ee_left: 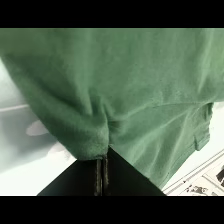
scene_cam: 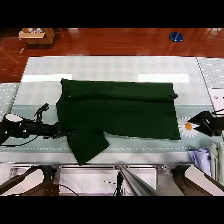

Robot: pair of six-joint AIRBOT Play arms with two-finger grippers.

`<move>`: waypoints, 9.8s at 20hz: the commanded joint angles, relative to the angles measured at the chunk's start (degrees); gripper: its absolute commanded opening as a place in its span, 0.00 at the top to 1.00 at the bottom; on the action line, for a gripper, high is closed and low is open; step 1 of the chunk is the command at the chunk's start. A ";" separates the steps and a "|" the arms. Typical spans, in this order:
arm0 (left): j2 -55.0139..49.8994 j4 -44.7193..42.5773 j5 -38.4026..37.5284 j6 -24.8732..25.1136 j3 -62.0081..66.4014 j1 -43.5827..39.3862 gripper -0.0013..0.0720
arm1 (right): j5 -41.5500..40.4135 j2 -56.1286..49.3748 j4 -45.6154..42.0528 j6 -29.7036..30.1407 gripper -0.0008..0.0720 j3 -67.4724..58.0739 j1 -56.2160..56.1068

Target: Fold the shirts.

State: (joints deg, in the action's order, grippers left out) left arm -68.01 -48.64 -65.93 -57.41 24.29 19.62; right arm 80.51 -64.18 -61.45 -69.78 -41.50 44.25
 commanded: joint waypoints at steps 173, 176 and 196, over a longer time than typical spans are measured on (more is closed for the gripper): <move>1.73 -13.97 -6.86 -19.69 58.73 -10.03 0.96 | -37.00 -16.39 3.85 -20.65 0.95 -31.52 -67.49; 1.81 -13.97 -9.07 -18.18 58.73 -10.12 0.96 | -45.83 -21.59 8.72 -20.72 0.95 -31.52 -71.97; 1.49 -14.05 -9.38 -18.03 58.73 -9.88 0.96 | -20.76 -12.11 -12.04 -21.24 0.40 -31.52 -57.42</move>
State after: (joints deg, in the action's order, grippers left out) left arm -66.41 -62.63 -75.33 -75.46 83.05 9.63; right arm 44.07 -81.41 -57.98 -89.10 -72.97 -21.04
